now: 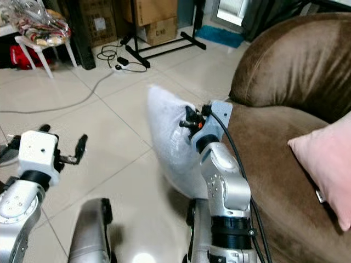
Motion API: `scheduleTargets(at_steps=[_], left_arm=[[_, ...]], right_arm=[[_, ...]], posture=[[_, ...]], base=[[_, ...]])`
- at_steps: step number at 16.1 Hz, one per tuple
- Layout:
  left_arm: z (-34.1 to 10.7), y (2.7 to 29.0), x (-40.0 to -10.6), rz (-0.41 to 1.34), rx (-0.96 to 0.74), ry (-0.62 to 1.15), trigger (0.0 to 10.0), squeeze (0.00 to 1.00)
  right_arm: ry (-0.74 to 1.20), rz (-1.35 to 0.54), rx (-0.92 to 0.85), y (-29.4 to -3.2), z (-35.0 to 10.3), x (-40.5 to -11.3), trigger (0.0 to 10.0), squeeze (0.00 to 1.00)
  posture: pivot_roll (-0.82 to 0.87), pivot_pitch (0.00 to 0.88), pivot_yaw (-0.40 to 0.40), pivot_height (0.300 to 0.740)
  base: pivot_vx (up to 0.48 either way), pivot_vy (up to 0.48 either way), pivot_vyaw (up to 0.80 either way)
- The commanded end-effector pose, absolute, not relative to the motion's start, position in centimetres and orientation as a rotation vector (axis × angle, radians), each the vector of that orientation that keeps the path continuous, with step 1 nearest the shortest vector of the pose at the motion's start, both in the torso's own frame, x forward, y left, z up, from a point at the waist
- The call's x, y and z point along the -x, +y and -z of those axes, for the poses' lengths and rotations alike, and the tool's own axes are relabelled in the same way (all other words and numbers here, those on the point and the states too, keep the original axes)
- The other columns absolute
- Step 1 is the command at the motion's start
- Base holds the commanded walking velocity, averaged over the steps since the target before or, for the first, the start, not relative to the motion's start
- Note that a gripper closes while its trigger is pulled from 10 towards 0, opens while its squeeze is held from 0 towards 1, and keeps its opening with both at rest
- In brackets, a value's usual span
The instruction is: Move the pillow to the sofa from floor
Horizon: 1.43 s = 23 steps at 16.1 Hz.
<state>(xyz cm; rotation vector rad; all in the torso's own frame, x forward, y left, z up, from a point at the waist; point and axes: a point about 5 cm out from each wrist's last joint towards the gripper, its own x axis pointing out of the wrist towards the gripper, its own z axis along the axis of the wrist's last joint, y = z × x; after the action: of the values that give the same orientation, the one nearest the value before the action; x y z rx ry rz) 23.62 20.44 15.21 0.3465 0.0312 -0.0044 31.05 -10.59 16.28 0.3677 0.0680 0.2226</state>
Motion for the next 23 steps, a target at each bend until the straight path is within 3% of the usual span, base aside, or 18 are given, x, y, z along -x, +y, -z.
scheduleTargets(at_steps=[1,18,23], left_arm=[[-15.0,20.5,-23.7,0.000,-0.362,0.038,10.0,0.20],[-15.1,18.6,-24.7,0.055,-0.291,0.009,10.0,0.14],[-14.7,18.8,-24.6,0.055,-0.294,0.023,10.0,0.03]], right_arm=[[-0.010,-0.227,-0.379,-10.8,-18.2,-30.9,10.0,0.00],[0.050,-0.144,-0.335,-12.2,-17.2,-30.4,10.0,0.00],[0.066,-0.139,-0.341,-12.4,-16.8,-30.3,10.0,0.00]], posture=[[0.02,0.000,-0.050,0.581],[-0.02,0.000,-0.007,0.740],[-0.02,0.000,-0.002,0.740]], base=[[0.000,0.000,0.00],[0.000,0.000,0.00],[0.000,0.000,0.00]])
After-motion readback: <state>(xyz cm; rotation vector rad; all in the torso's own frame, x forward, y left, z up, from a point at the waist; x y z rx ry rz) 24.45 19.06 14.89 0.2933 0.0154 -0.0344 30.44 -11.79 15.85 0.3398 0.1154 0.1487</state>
